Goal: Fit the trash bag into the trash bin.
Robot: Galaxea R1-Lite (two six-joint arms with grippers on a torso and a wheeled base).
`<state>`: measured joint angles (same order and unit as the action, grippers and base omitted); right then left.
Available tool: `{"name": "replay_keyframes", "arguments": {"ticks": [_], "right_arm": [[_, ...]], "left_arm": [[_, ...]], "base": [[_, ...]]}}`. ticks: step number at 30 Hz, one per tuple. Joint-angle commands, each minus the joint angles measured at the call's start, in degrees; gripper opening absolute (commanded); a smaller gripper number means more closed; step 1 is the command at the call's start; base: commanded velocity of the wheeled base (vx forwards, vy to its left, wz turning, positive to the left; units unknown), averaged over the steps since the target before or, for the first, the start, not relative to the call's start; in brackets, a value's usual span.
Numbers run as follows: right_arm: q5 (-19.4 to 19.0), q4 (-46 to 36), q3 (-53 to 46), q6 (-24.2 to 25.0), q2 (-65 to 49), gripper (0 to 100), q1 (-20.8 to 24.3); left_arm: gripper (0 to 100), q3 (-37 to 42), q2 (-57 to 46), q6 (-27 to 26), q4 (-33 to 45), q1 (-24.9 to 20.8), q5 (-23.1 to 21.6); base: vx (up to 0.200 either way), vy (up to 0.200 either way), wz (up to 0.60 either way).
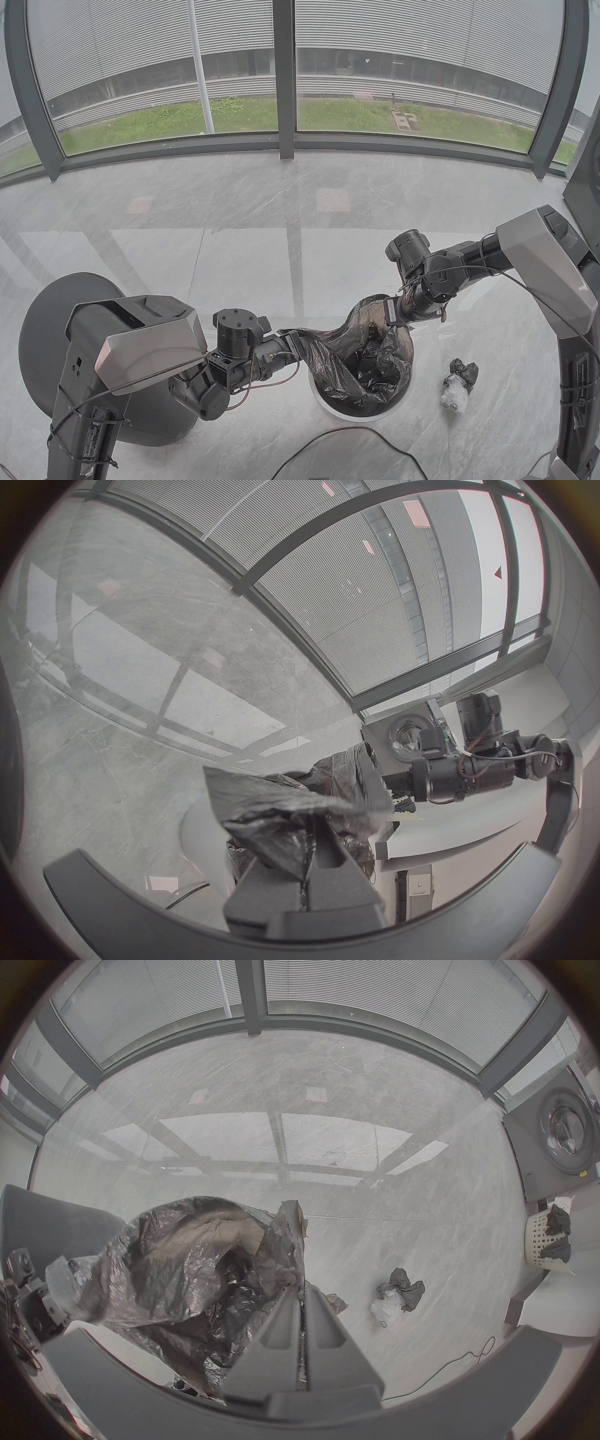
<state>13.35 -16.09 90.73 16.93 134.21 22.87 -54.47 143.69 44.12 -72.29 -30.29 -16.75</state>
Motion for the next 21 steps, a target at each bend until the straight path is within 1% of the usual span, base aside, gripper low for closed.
{"name": "replay_keyframes", "arguments": {"ticks": [1, 2, 5, 9, 14, 15, 21], "right_arm": [[-0.17, 0.01, -0.03, -0.32, -0.61, 0, -1.25], [-0.25, 0.01, -0.21, -0.32, -0.7, 0, -1.78], [-0.52, 0.01, -0.3, -0.32, -0.44, 0, -2.22], [-0.52, 0.01, -0.12, -0.32, 0.18, 0, -2.48], [-0.78, 0.01, -0.12, -0.41, 0.35, 0, -3.27], [-0.78, 0.01, -0.12, -0.41, 0.35, 0, -3.36], [-1.31, 0.1, 0.32, -1.29, 0.88, 0, -3.97]], "left_arm": [[0, -5.12, -0.25, 0.0, 4.09, -0.56, -0.21], [0, -7.93, -0.34, -0.08, 7.6, -0.73, -0.21], [0, -12.77, -0.08, -0.08, 12.96, -0.73, -0.21], [0, -16.37, 0.8, -0.08, 16.48, -0.73, -0.13], [0, -17.08, 1.15, -0.08, 18.94, -0.64, -0.13], [100, -17.08, 1.15, -0.08, 19.29, -0.64, -0.13], [100, -17.95, 2.03, 0.0, 21.49, -0.47, -0.04]], "base": [[0.0, 0.0, 0.0], [0.0, 0.0, 0.0], [0.0, 0.0, 0.0], [0.0, 0.0, 0.0], [0.0, 0.0, 0.0], [0.0, 0.0, 0.0], [0.0, 0.0, 0.0]]}}
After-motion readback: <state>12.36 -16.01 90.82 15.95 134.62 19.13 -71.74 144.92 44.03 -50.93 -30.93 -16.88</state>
